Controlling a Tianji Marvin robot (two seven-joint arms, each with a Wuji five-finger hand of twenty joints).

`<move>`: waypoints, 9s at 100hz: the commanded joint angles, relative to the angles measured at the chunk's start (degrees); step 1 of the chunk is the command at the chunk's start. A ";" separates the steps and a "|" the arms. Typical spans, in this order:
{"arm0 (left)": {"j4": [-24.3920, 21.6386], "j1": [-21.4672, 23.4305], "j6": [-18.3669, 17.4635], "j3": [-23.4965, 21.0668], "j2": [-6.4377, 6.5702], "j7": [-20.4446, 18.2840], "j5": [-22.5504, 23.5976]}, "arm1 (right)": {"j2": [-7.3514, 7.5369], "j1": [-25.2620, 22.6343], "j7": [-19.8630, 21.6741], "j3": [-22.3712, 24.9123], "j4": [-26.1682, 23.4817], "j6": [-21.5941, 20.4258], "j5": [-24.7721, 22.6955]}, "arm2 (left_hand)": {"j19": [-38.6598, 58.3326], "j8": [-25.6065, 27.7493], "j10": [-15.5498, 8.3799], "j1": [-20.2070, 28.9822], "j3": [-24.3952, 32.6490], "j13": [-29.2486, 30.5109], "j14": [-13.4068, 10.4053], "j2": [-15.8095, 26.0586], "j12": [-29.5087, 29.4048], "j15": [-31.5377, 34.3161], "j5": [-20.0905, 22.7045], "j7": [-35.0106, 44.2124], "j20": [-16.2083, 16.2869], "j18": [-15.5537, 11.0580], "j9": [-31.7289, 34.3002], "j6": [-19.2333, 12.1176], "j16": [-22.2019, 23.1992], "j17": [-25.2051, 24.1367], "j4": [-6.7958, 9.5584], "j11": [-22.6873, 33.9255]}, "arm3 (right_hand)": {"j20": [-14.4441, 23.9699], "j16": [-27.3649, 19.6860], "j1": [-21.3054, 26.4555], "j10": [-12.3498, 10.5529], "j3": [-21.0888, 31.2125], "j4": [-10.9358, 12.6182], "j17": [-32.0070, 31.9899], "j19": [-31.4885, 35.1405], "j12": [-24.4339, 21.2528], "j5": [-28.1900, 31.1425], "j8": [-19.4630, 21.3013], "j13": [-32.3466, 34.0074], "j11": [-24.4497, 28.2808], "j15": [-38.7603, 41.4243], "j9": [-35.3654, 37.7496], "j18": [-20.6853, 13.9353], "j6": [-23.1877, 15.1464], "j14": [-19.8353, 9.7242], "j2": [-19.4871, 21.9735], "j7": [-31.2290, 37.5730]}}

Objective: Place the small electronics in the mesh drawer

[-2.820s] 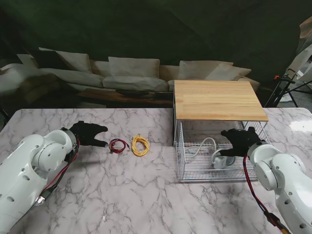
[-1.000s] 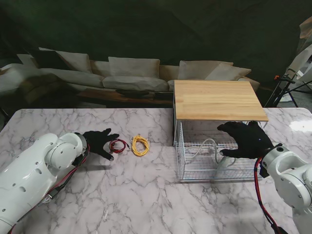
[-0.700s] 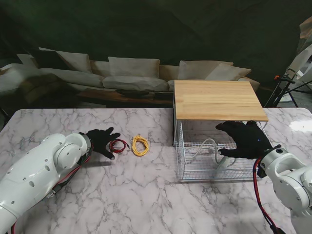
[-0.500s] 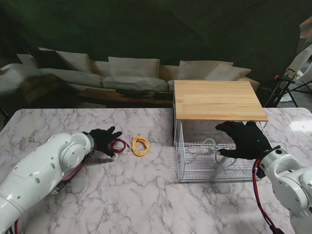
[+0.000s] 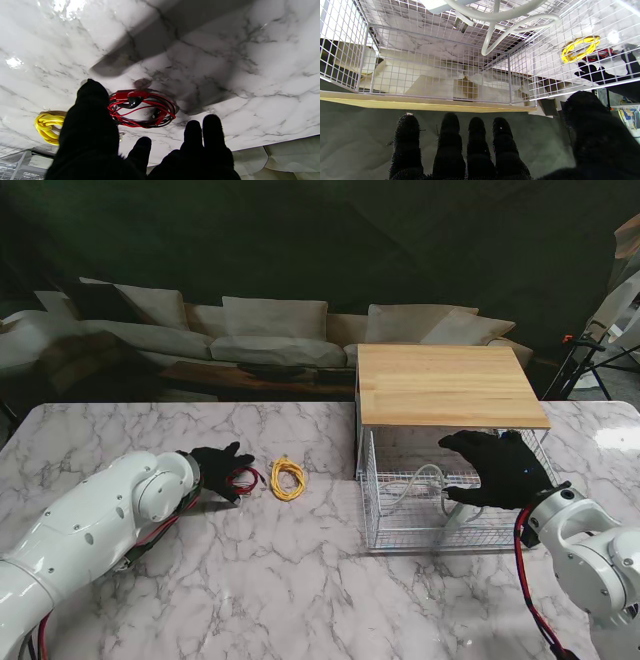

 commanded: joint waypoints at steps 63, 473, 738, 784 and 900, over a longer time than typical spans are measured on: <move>-0.07 1.47 -2.57 -1.51 0.69 0.81 5.57 | -0.37 -0.05 -1.91 -0.89 0.84 1.04 0.17 | 19.09 21.18 -0.56 8.55 2.29 2.80 -1.92 0.56 19.29 16.20 1.21 15.18 20.36 -4.04 -0.45 -8.71 27.63 5.12 3.14 3.57 | -0.42 -1.51 -2.44 0.79 -1.31 -1.30 -0.95 -0.78 0.19 0.71 -1.19 0.46 -0.66 -0.63 0.15 1.33 -1.92 0.45 2.81 0.99; -38.04 20.88 12.80 -13.47 -5.95 12.47 -18.71 | -4.73 18.98 -28.71 -31.99 15.67 5.21 9.18 | 26.86 62.64 -10.57 20.43 10.83 37.41 -2.51 -4.75 48.98 18.93 19.45 62.04 20.90 -2.51 49.62 -6.43 23.37 28.61 2.25 13.93 | -6.85 2.89 21.85 -5.86 7.02 -10.96 -1.66 5.10 11.48 23.25 8.65 6.06 19.49 11.22 8.00 4.96 -15.72 -3.39 1.31 49.32; -14.64 0.39 12.97 1.64 -2.66 -3.20 -7.94 | -2.57 1.04 -19.29 -12.19 5.35 9.30 2.49 | -7.93 -6.47 0.09 3.49 -0.47 -1.06 3.09 7.77 3.23 -3.09 -1.44 -4.55 1.48 4.33 -1.71 2.14 -1.07 -5.27 0.89 -0.23 | -0.06 3.46 0.62 -1.59 -5.30 -3.25 -2.63 -0.39 5.02 1.34 -9.01 3.25 5.09 4.61 2.01 3.11 -5.42 -0.20 -0.90 6.64; -2.86 -8.92 11.80 13.24 -5.76 1.29 -13.87 | -2.85 3.99 -21.35 -14.50 8.36 7.88 4.28 | -8.69 -10.13 0.39 2.28 -0.56 -2.86 1.67 7.11 3.23 -3.08 -1.50 -5.48 0.55 2.86 -1.68 2.19 -2.11 -5.70 0.91 0.01 | -0.12 3.66 0.33 -1.58 -4.81 -3.07 -2.51 -0.09 5.61 2.67 -7.51 3.79 5.96 5.22 2.07 2.97 -5.25 -0.61 -1.66 7.34; 13.49 -15.42 9.06 24.91 -12.26 6.37 -20.42 | -3.12 5.03 -23.47 -15.41 10.53 6.45 5.48 | 7.07 9.85 -2.14 16.45 1.15 8.60 -3.08 4.57 26.53 11.70 -0.19 2.45 5.56 -0.39 10.95 -4.33 14.09 0.57 2.42 16.66 | -0.59 3.79 -0.20 -1.67 -4.20 -3.17 -2.76 0.01 6.00 3.63 -5.68 3.93 6.37 5.56 2.17 3.03 -5.30 -0.80 -1.53 7.41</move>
